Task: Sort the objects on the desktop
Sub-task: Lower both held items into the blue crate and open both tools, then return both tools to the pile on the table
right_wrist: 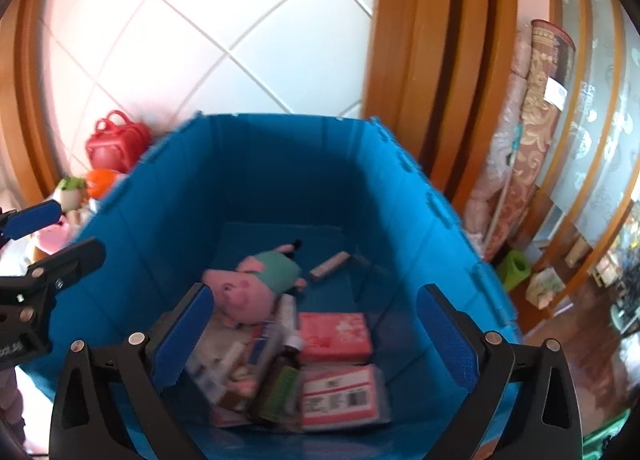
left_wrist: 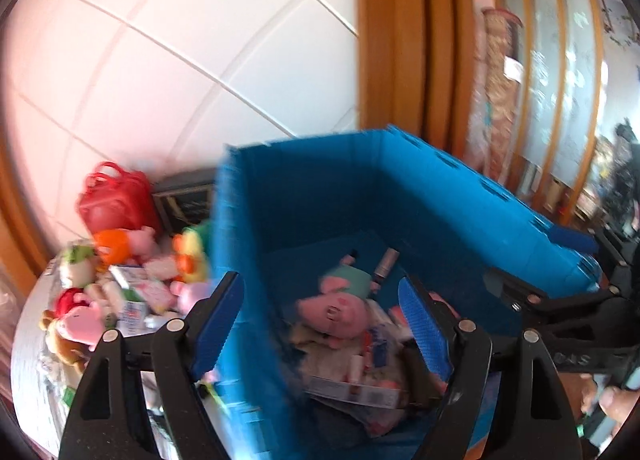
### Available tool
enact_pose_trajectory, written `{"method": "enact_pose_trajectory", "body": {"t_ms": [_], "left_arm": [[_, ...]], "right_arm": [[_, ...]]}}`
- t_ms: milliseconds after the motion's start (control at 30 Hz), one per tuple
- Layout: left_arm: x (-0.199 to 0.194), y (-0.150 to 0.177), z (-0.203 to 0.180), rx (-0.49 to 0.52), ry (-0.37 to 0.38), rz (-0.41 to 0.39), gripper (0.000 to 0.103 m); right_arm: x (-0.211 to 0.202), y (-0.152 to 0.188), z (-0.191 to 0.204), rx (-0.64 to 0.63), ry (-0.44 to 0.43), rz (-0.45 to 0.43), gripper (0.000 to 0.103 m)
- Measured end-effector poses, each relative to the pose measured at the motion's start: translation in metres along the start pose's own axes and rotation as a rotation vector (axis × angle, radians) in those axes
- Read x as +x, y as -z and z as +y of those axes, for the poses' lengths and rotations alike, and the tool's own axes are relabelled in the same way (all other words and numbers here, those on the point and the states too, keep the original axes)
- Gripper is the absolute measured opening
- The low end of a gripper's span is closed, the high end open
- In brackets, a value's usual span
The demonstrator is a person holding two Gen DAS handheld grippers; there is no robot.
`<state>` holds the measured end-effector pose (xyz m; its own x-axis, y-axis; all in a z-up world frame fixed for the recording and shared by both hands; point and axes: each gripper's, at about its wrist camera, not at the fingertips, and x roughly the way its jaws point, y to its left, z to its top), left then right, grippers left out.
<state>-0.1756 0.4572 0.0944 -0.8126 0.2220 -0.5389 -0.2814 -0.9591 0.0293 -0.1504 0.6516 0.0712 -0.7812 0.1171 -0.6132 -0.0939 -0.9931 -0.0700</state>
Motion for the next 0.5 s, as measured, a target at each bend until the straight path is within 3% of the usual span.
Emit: {"method": "enact_pose_trajectory", "body": {"t_ms": [67, 200, 367, 500], "left_arm": [[-0.012, 0.005, 0.022, -0.022, -0.048, -0.035, 0.082], [-0.032, 0.019, 0.072, -0.074, -0.125, -0.081, 0.101], [-0.046, 0.051, 0.147, -0.096, -0.257, -0.087, 0.101], [-0.039, 0.088, 0.226, -0.173, -0.357, 0.0, 0.101]], "right_arm": [[-0.009, -0.002, 0.016, 0.014, -0.057, -0.029, 0.103], [-0.03, -0.006, 0.058, 0.016, -0.141, -0.103, 0.103], [-0.04, -0.015, 0.128, -0.016, -0.251, -0.158, 0.103], [-0.033, -0.019, 0.184, -0.049, -0.327, -0.161, 0.103]]}}
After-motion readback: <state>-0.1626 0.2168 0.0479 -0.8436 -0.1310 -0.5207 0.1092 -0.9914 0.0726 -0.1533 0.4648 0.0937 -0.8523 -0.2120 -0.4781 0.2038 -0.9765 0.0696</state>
